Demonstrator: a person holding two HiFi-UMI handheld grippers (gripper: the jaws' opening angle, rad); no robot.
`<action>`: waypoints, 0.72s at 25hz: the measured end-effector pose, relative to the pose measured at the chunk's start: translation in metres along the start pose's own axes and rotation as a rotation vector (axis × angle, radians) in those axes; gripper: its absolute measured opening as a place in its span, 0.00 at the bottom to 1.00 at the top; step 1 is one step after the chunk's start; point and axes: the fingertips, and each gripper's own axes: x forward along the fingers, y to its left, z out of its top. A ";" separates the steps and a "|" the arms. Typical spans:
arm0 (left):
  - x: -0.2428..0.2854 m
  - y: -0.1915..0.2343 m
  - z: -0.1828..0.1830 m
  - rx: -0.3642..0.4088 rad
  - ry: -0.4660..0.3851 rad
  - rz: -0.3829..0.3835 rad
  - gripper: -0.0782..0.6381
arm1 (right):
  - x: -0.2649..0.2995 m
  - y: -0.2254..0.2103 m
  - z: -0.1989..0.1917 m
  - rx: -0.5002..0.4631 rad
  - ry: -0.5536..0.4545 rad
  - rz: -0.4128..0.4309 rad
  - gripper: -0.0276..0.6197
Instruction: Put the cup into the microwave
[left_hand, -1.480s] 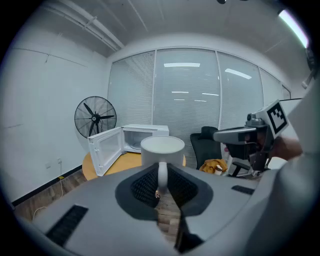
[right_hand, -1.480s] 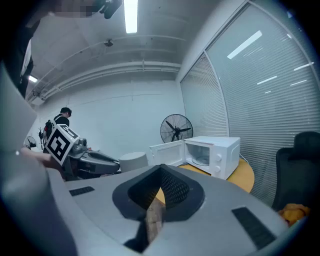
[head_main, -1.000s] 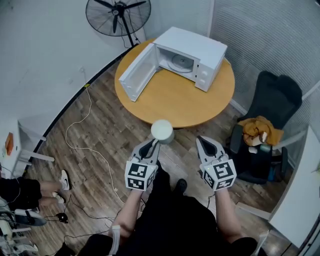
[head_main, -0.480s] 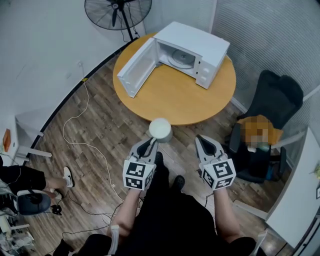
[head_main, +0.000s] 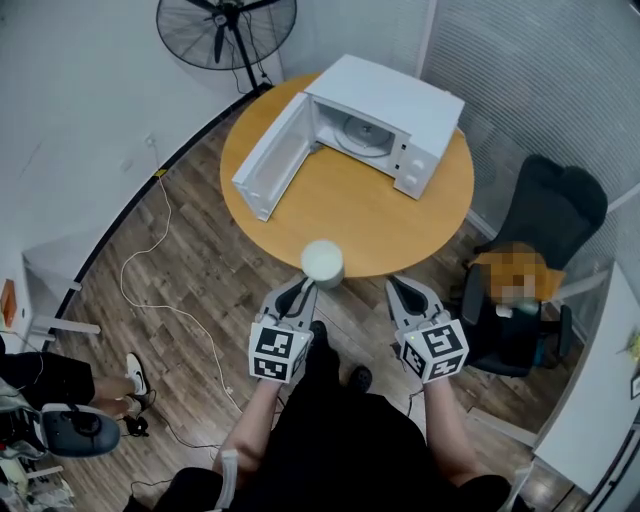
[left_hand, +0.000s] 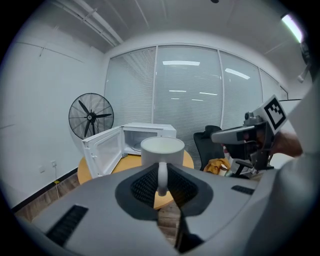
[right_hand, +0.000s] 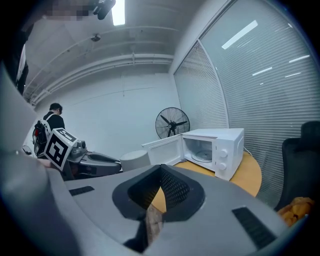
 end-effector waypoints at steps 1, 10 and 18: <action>0.006 0.006 0.003 0.007 -0.002 -0.005 0.17 | 0.008 -0.002 0.002 0.006 0.004 -0.005 0.06; 0.048 0.058 0.022 0.016 -0.015 -0.067 0.17 | 0.069 -0.016 0.027 0.013 0.014 -0.055 0.06; 0.077 0.096 0.024 0.028 0.000 -0.113 0.17 | 0.106 -0.024 0.030 0.051 0.019 -0.115 0.06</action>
